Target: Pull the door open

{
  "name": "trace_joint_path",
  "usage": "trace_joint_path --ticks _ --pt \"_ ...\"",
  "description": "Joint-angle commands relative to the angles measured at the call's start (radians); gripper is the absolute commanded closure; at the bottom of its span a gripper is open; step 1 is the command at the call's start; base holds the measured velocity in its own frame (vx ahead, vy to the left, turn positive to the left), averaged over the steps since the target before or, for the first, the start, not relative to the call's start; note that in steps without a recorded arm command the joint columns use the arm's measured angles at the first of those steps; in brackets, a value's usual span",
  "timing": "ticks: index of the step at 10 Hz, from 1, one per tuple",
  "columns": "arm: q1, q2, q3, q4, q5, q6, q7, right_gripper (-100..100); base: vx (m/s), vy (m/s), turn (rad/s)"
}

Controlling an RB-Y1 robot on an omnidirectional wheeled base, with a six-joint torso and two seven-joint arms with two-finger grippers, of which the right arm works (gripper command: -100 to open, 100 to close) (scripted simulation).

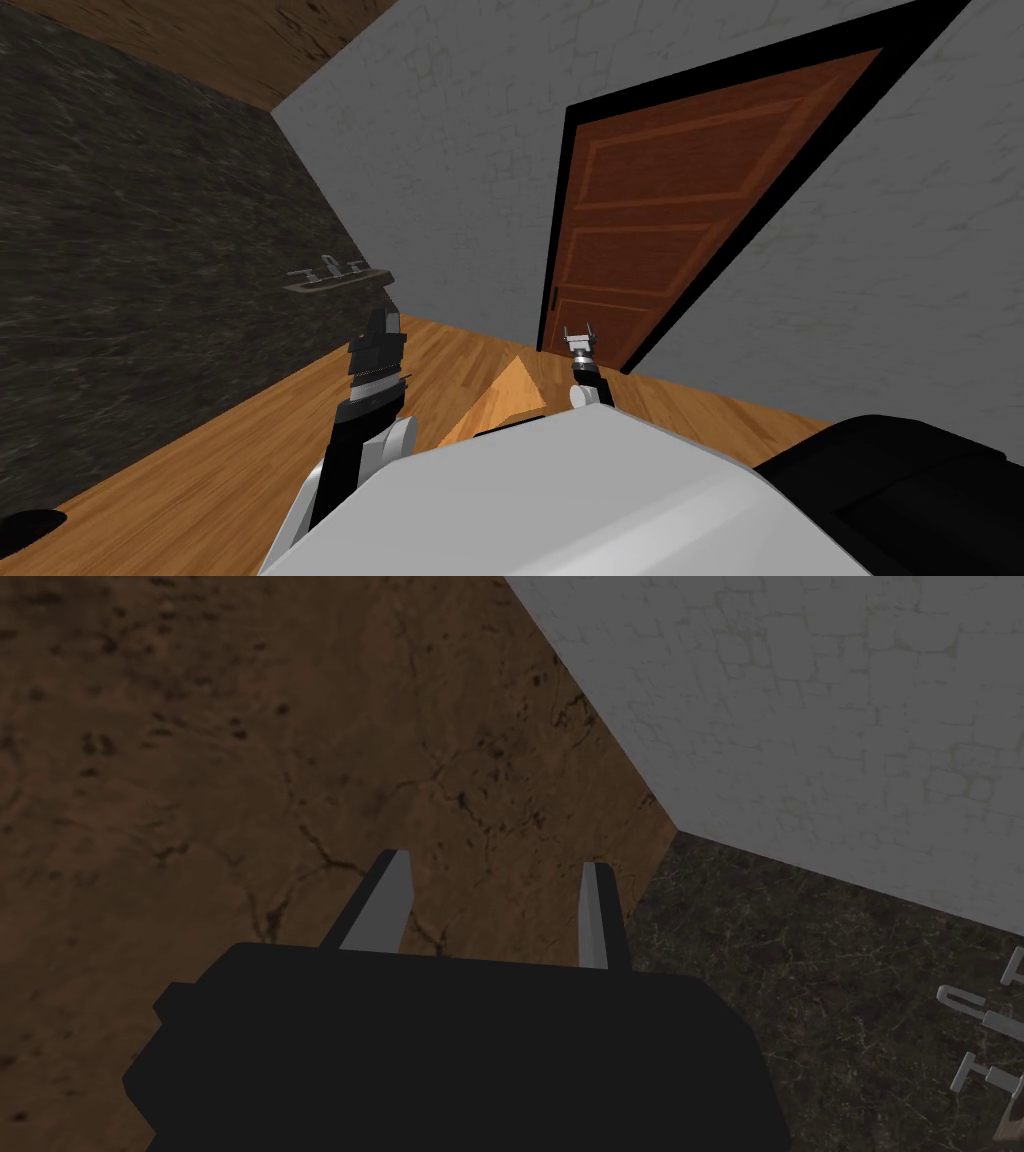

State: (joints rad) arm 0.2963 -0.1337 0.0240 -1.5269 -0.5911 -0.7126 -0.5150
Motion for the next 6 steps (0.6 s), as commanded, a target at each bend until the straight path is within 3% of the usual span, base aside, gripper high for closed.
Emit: trace_joint_path --ticks 1,6 --pt "-0.021 -0.003 0.005 0.050 -0.026 -0.020 -0.033 -100 0.093 -0.050 0.089" --pt "-0.062 -0.015 0.017 0.167 -0.108 -0.058 -0.126 -100 0.087 -0.041 0.082"
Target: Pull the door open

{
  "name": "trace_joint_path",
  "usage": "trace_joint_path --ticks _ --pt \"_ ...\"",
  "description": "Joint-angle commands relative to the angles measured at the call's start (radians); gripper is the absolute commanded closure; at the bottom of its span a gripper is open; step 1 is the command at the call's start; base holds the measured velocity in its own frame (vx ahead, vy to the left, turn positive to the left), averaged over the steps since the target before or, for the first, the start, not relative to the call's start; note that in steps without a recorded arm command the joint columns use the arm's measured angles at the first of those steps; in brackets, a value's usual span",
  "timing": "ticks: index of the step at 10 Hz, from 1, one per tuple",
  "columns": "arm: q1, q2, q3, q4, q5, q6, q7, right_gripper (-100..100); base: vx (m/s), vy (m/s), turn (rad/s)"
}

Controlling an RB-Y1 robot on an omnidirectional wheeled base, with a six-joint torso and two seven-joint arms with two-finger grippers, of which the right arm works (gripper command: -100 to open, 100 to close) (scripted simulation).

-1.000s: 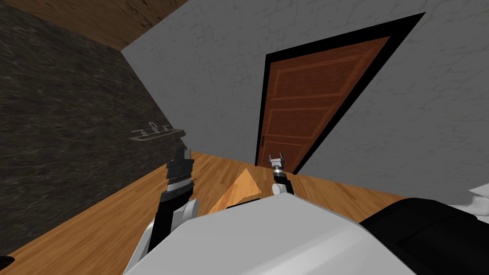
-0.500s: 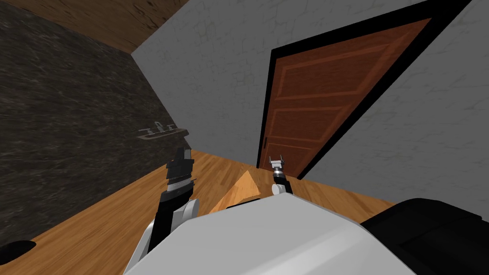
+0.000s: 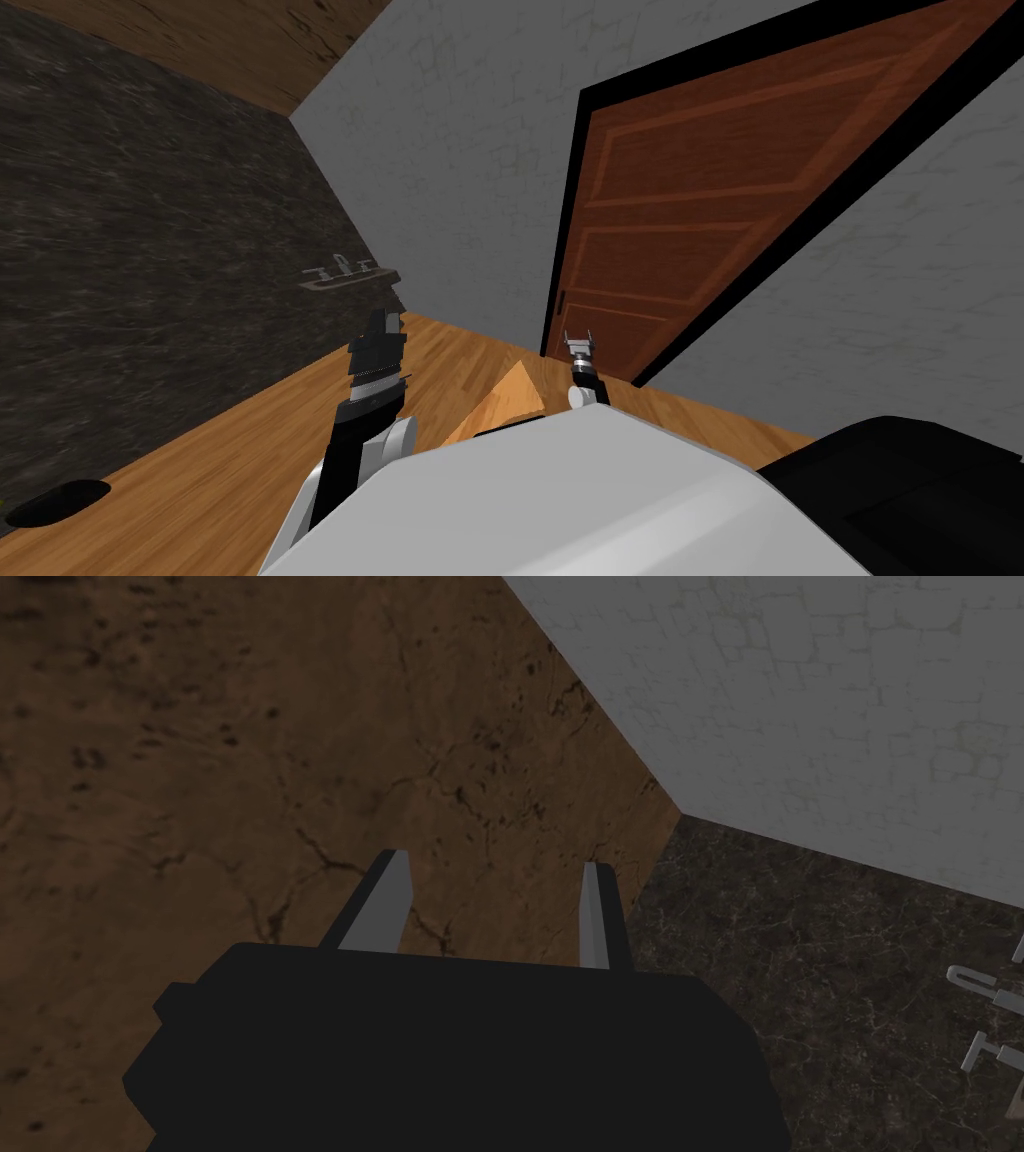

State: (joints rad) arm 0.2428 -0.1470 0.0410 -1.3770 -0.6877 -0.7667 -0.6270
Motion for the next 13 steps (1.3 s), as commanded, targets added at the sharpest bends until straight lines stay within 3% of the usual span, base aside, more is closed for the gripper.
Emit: trace_joint_path --ticks 1,13 --pt "-0.016 -0.005 0.003 0.040 -0.028 -0.012 -0.032 -100 0.077 -0.044 0.110" --pt "-0.108 -0.030 0.030 0.303 -0.214 -0.100 -0.243 -100 0.094 -0.051 0.082"
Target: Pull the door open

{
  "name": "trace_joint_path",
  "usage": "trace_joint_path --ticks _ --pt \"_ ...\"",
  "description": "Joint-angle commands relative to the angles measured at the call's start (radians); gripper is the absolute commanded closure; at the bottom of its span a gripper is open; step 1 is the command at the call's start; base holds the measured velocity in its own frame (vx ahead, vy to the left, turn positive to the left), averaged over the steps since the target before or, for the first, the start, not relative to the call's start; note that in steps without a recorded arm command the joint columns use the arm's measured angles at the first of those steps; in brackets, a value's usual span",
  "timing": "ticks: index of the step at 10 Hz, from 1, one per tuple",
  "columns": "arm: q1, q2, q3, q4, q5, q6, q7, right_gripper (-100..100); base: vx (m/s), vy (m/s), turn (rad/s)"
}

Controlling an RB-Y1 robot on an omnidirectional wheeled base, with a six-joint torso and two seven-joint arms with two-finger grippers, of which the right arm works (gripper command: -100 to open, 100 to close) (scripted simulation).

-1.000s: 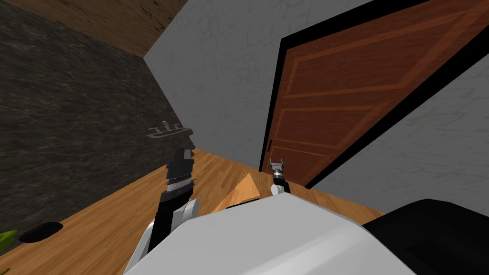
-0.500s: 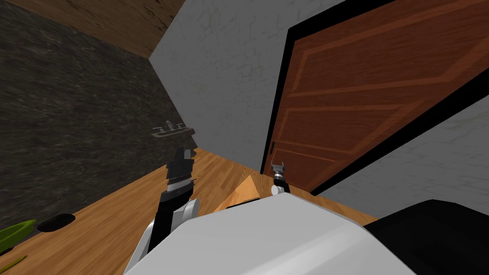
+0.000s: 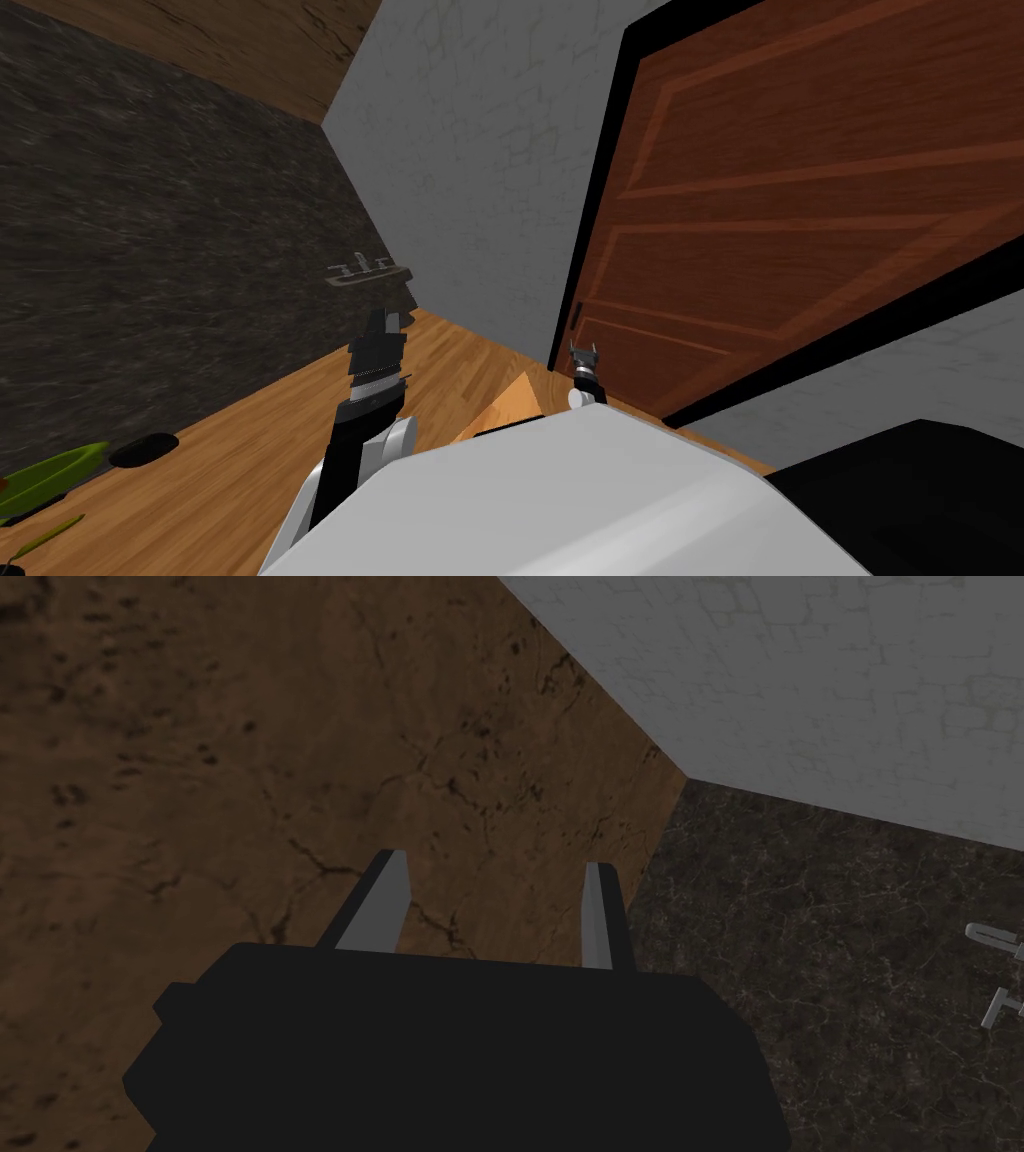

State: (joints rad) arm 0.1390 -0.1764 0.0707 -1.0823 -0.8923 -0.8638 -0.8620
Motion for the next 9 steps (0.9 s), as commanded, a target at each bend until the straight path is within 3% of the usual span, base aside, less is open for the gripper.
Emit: trace_joint_path --ticks 1,9 --pt "-0.016 -0.003 0.004 0.042 -0.033 -0.014 -0.035 -100 0.086 -0.057 0.122" --pt "-0.063 -0.014 0.018 0.179 -0.129 -0.060 -0.144 -100 0.078 -0.052 0.063"
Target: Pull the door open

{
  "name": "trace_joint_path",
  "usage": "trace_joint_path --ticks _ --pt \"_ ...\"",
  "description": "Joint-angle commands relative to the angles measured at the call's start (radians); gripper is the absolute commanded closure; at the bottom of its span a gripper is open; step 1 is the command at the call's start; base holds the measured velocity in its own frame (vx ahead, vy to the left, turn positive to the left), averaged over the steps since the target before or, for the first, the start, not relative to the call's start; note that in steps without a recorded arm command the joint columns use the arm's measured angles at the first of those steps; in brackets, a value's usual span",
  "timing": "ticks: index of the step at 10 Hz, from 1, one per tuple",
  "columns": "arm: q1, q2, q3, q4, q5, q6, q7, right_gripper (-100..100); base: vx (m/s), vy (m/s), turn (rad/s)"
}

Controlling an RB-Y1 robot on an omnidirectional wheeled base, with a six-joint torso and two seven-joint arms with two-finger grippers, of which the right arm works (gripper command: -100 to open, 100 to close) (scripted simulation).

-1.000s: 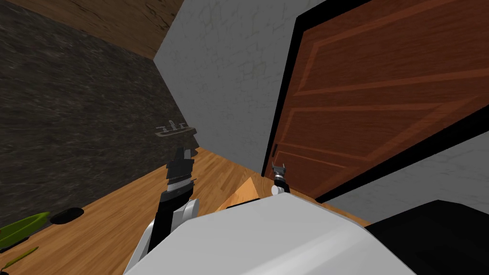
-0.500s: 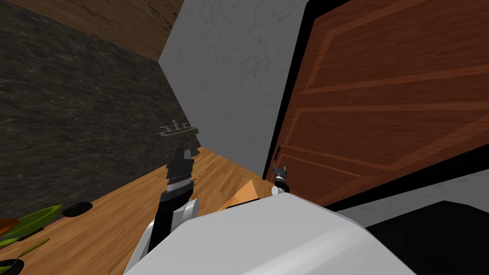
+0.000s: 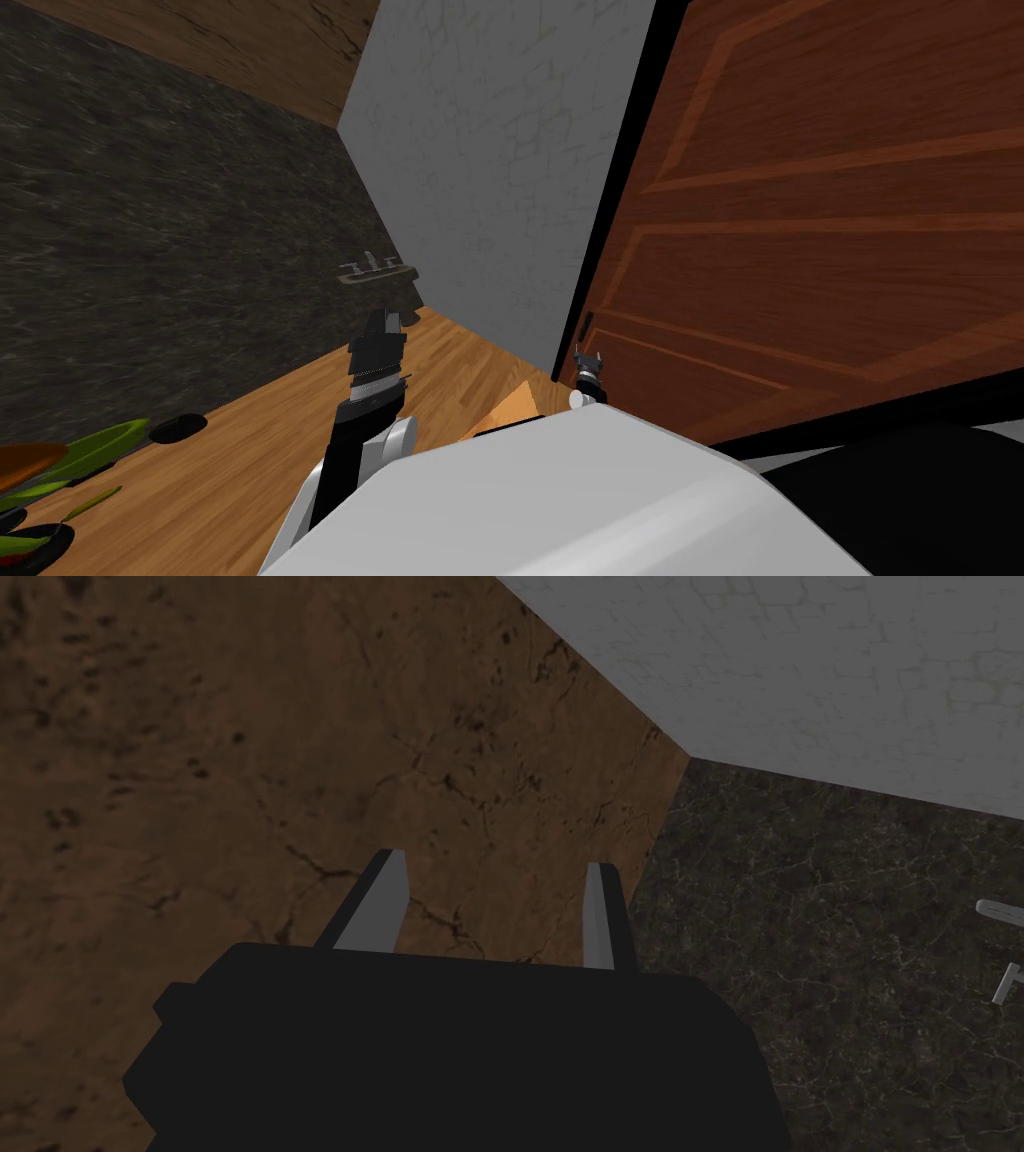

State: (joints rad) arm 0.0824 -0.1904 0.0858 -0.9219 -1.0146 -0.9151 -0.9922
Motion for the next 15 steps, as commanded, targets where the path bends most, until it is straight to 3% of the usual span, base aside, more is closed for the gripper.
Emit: trace_joint_path --ticks 1,3,7,15 --pt "-0.010 0.000 0.004 0.028 -0.013 -0.012 -0.021 -100 0.064 -0.051 0.048" --pt "-0.010 -0.002 0.004 0.031 -0.018 -0.012 -0.024 -100 0.039 -0.033 0.031" --pt "0.026 -0.071 0.022 0.063 -0.016 -0.024 -0.128 -100 0.161 -0.004 -0.007" --pt "0.079 -0.171 0.048 0.107 -0.012 -0.039 -0.275 -100 0.108 -0.004 -0.006"
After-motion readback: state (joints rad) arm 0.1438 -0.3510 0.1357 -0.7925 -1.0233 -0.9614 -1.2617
